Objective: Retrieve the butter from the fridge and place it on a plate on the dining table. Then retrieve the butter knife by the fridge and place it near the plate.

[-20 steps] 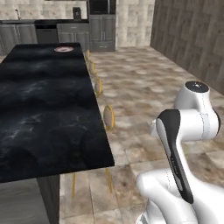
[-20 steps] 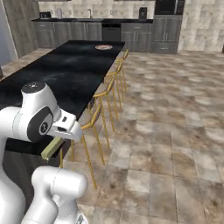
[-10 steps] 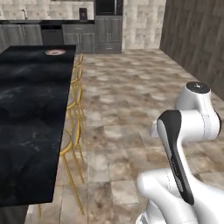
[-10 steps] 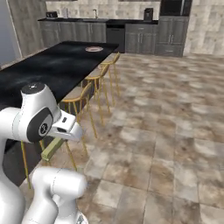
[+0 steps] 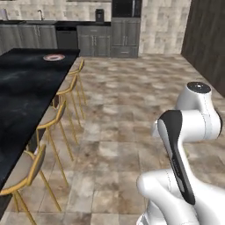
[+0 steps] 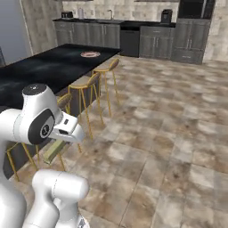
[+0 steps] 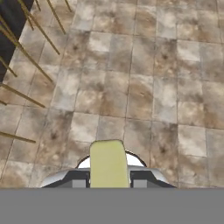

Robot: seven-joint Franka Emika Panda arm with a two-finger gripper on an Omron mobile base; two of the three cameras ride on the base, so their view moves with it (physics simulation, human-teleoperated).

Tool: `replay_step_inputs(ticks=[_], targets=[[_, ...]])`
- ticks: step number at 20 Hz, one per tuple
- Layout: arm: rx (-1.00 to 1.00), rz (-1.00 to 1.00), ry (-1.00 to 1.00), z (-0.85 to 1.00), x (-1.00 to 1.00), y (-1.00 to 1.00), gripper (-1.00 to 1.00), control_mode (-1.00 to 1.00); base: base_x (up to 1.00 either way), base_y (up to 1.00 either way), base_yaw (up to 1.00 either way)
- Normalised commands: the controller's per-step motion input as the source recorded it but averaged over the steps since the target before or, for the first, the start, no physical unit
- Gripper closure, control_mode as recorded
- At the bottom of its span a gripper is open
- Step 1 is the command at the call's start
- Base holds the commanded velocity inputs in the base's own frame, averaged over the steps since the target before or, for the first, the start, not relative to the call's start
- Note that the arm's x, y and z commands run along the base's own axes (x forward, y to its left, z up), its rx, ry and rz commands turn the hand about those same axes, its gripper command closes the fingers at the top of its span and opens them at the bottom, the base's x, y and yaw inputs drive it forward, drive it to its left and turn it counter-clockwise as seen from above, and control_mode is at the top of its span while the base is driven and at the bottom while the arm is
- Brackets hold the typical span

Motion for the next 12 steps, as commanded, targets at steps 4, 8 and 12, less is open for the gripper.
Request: replay_step_inputs(ticks=[4, 8, 12], targets=[[0.0, 0.0, 0.0, 0.0, 0.0, 0.0, 1.0, 1.0, 1.0, -0.99, 0.31], [0.0, 0.0, 0.0, 0.0, 0.0, 0.0, 1.0, 1.0, 1.0, -0.92, 0.37], [0.0, 0.0, 0.0, 0.0, 0.0, 0.0, 1.0, 1.0, 1.0, -0.94, 0.37]])
